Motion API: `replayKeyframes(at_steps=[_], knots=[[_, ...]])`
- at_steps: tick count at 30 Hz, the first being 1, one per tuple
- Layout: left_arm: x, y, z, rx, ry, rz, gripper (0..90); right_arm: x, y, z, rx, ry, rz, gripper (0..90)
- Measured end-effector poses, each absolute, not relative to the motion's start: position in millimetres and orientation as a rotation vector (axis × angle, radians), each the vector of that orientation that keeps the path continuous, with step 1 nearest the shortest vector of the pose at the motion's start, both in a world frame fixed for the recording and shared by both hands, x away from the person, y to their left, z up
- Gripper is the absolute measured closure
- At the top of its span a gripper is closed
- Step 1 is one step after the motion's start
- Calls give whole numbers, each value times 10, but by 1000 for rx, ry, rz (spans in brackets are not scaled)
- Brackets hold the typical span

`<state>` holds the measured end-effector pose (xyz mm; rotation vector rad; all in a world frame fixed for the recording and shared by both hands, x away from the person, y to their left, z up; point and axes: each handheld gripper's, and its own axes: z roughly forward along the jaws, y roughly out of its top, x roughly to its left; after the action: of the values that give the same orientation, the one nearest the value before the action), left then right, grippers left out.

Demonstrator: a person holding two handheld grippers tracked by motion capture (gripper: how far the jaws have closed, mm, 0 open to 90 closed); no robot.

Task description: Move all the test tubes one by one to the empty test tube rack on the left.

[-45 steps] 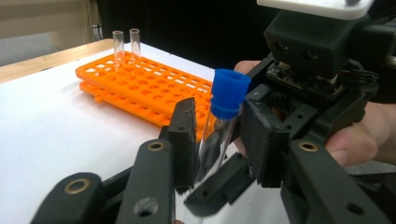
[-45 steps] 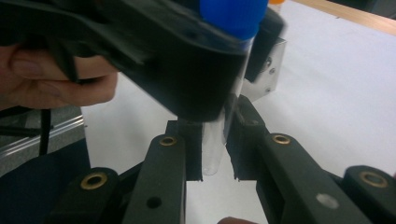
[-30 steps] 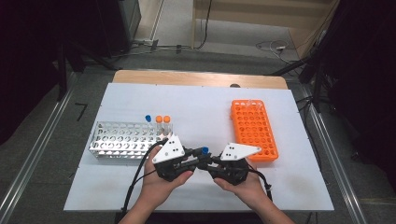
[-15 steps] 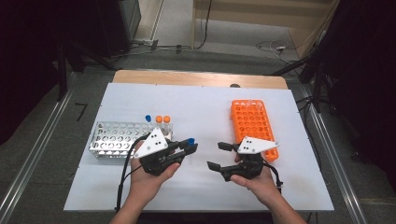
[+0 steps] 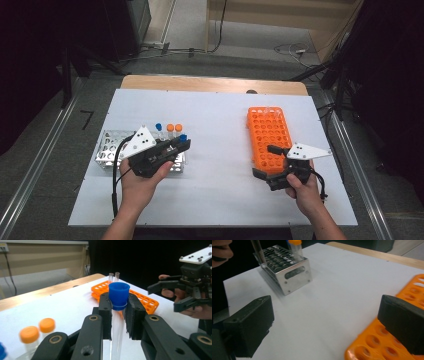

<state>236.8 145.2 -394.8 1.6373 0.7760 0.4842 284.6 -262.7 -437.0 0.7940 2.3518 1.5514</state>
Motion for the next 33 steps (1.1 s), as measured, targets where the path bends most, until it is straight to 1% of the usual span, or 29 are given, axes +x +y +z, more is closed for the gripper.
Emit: replayKeyframes(at_steps=[7, 14, 18, 25, 33], knots=[[2424, 1670, -3951, 1596, 835, 512, 773, 2848, -2931, -4411, 875, 2307, 1528, 0], [2442, 1848, -3929, 1570, 874, 554, 773, 2800, -3077, -4443, 871, 2319, 1488, 0], [2459, 1950, -3905, 1560, 890, 588, 773, 2847, -3166, -4462, 900, 2298, 1498, 0], [2564, 2103, -3925, 1540, 940, 629, 773, 2881, -3226, -4487, 908, 2286, 1498, 0], [2811, 2205, -4044, 1518, 1005, 664, 772, 2907, -3243, -4537, 925, 2270, 1494, 0]])
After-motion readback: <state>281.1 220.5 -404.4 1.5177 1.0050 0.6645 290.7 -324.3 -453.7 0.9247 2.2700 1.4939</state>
